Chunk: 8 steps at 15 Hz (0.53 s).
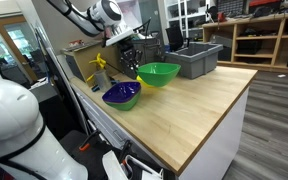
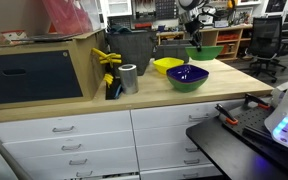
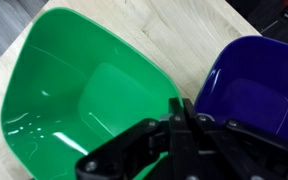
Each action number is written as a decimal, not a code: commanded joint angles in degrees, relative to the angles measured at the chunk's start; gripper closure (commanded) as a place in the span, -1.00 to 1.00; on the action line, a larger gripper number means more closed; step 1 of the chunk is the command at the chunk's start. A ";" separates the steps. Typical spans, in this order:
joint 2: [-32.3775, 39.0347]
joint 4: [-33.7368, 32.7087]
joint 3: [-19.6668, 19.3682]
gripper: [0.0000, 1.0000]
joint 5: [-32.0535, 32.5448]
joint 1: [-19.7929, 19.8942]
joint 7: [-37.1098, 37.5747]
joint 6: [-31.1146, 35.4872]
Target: Stack the bowls together then move the stack backwards.
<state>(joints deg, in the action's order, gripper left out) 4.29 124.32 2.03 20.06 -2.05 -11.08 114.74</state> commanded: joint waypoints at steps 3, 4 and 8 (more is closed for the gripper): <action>-0.25 0.14 0.01 0.89 -0.03 -0.02 -0.01 -0.15; -0.25 0.16 0.01 0.89 -0.03 -0.02 -0.01 -0.15; 0.38 0.34 1.23 0.97 0.16 -1.11 -0.35 0.00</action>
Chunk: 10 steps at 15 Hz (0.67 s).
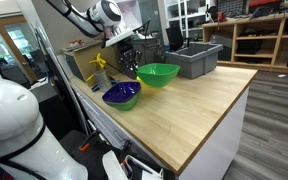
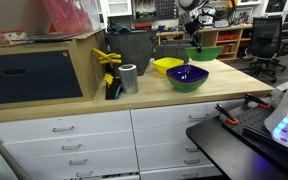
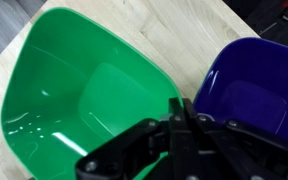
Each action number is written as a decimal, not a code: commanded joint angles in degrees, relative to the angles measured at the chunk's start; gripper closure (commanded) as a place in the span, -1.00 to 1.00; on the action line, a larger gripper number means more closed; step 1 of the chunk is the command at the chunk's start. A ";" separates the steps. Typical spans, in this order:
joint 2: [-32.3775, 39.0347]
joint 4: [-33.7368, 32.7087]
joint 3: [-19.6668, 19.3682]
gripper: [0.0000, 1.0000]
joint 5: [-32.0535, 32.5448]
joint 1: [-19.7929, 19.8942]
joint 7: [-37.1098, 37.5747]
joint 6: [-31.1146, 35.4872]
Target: Stack the bowls together then move the stack backwards.
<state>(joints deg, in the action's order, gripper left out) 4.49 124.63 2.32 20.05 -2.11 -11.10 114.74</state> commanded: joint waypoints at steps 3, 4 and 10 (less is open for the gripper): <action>0.73 0.54 3.26 0.97 0.24 -3.19 0.07 -0.14; 0.92 0.57 4.09 0.97 0.28 -4.00 0.12 -0.18; -1.80 2.97 8.38 0.97 3.43 -8.79 0.80 -1.01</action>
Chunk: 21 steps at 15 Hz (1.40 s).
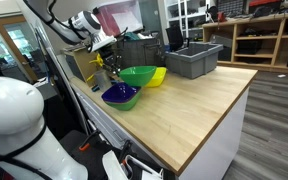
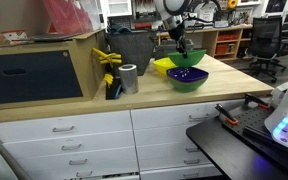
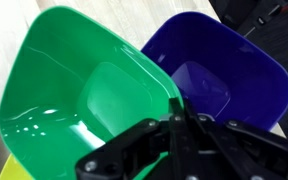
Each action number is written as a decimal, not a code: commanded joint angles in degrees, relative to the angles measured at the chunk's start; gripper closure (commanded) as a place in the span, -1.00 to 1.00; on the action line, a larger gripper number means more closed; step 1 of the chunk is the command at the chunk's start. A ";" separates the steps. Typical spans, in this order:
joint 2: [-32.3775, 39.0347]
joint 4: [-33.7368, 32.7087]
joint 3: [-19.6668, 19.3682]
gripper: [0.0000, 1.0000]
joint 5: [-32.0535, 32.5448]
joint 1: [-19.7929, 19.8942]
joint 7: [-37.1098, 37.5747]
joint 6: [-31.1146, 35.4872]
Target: Stack the bowls together then move the stack backwards.
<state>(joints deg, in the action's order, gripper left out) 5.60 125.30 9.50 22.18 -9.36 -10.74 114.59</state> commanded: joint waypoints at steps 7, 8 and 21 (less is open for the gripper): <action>-9.91 10.58 2.19 0.97 -1.74 -2.24 1.10 1.67; -10.72 11.65 2.47 0.97 -1.75 -2.55 2.17 2.29; -12.32 23.60 6.42 0.97 4.73 -3.94 21.00 20.97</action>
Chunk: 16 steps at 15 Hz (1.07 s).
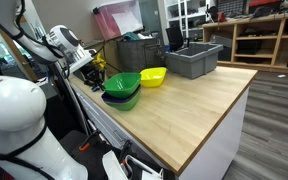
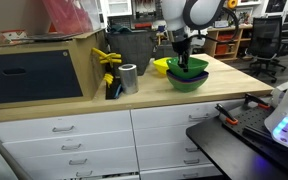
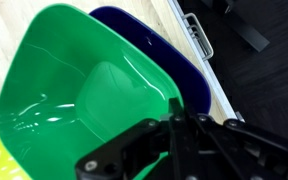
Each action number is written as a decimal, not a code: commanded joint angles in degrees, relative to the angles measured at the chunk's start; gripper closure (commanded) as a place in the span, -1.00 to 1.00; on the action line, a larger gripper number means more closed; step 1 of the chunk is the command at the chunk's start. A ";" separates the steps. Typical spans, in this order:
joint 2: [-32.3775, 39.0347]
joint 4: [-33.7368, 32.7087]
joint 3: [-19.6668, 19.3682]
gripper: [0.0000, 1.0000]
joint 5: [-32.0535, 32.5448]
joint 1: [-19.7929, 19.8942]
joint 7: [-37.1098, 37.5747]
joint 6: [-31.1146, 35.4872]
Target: Stack the bowls together then move the stack backwards.
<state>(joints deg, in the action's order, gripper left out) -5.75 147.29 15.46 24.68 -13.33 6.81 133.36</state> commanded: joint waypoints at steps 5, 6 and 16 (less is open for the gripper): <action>-1.20 2.41 1.03 0.38 1.93 -0.38 5.17 2.38; -1.31 2.35 1.09 0.23 1.51 -0.51 5.11 2.29; -5.00 -0.63 0.36 -1.00 -5.37 -0.80 1.71 0.36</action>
<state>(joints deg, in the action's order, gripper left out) -8.48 147.67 16.16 22.23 -14.07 10.36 134.78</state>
